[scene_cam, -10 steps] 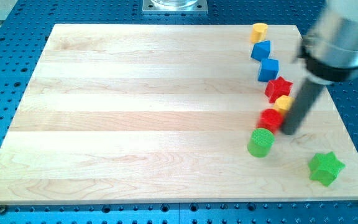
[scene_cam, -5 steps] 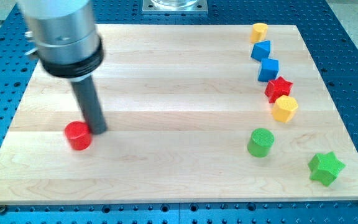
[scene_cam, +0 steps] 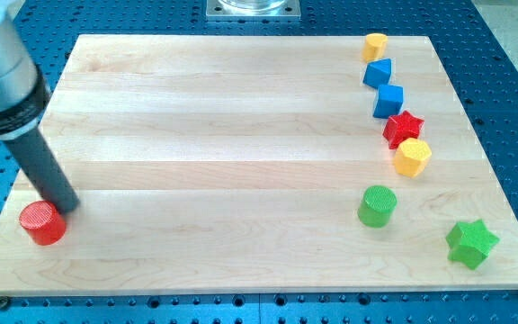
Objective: Move the red circle towards the bottom left corner of the board
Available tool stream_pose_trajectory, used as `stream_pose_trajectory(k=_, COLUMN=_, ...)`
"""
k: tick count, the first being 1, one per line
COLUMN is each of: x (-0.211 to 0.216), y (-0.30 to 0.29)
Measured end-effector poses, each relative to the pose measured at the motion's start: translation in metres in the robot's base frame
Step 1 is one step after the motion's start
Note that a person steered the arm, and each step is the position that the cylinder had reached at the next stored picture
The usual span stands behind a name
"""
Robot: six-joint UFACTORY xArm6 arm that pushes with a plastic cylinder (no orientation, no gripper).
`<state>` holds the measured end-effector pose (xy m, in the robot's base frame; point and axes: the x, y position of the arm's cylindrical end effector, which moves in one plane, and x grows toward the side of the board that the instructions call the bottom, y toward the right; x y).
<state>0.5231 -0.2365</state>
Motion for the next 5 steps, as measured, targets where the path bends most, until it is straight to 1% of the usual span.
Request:
stream_pose_trajectory(k=1, x=-0.01, y=0.028)
stream_pose_trajectory(k=3, x=-0.043, y=0.089)
stream_pose_trajectory(k=5, x=-0.048, y=0.102)
